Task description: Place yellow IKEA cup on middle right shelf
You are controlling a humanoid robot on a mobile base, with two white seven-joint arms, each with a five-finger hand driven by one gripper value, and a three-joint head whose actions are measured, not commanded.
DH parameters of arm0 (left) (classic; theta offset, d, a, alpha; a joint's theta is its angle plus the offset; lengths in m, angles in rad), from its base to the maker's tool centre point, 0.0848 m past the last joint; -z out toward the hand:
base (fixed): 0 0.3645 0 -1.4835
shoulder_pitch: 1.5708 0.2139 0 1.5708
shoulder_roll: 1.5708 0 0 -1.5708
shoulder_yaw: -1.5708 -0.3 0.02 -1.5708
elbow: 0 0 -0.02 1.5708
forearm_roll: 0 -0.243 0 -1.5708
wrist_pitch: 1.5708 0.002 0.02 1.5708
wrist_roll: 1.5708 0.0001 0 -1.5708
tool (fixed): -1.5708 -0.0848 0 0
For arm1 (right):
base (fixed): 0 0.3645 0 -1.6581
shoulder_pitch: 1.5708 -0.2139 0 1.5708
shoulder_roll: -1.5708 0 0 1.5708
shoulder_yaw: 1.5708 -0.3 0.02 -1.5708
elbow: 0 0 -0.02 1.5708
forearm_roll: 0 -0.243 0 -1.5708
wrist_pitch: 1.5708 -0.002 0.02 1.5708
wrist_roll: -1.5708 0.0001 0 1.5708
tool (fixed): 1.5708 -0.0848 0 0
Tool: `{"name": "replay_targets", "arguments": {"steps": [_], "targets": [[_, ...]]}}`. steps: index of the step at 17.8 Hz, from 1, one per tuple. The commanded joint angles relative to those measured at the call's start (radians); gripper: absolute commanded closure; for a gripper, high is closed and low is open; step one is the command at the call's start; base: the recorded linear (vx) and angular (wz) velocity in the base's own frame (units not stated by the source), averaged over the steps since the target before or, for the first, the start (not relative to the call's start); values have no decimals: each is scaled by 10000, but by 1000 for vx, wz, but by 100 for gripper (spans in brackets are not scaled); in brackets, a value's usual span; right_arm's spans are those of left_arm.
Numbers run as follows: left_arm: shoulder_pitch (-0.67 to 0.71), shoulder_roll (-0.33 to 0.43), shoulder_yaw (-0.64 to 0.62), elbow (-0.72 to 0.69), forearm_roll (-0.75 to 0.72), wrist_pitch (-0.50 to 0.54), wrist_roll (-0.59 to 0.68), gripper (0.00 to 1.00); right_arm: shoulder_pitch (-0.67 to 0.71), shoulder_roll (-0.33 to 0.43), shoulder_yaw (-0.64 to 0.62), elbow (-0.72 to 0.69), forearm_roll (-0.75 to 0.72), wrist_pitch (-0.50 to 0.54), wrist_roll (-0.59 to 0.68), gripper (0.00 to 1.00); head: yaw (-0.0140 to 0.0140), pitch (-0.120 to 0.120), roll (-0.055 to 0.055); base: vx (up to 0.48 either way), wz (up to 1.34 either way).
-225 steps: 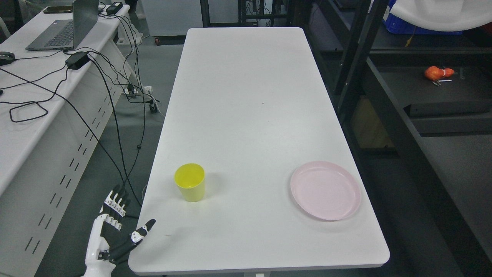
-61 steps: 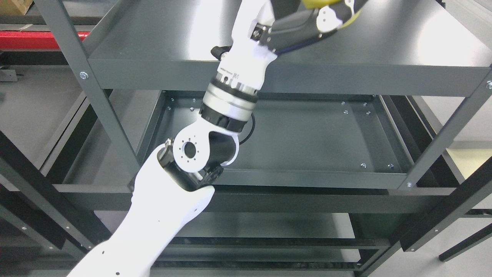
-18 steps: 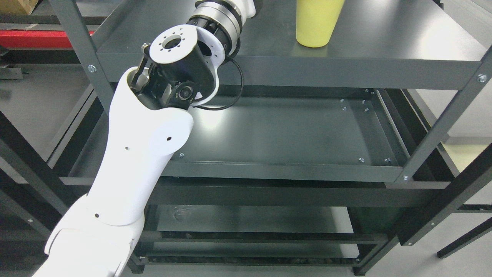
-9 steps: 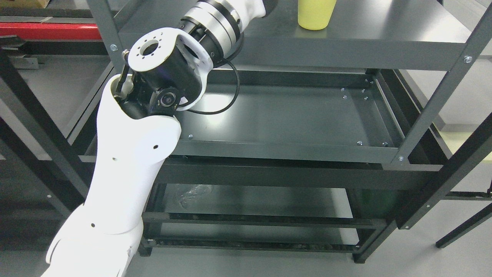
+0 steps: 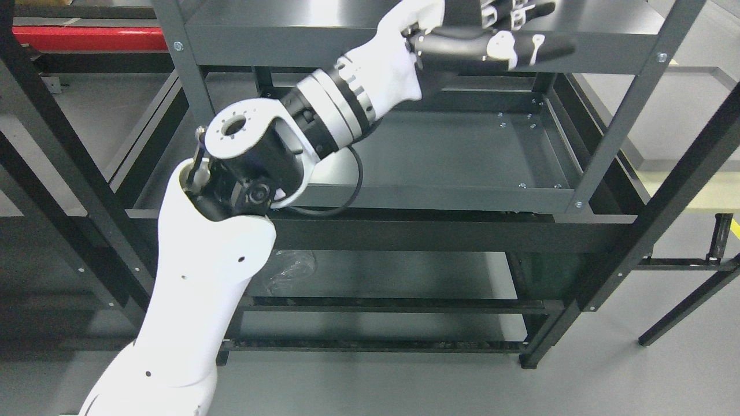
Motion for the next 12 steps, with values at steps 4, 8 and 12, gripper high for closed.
{"name": "replay_targets", "arguments": {"steps": [4, 8, 12], "targets": [[4552, 175, -418, 721, -3960, -3900, -82, 1, 137, -175, 169, 0, -245, 8, 7, 1, 0, 0, 0, -145, -105], [6977, 175, 331, 873, -4571, -5741, -52, 1, 137, -175, 169, 0, -245, 8, 7, 1, 0, 0, 0, -125, -31], [8452, 175, 1912, 1272, -5126, -7016, -36, 1, 137, -175, 169, 0, -245, 8, 7, 1, 0, 0, 0, -77, -19]]}}
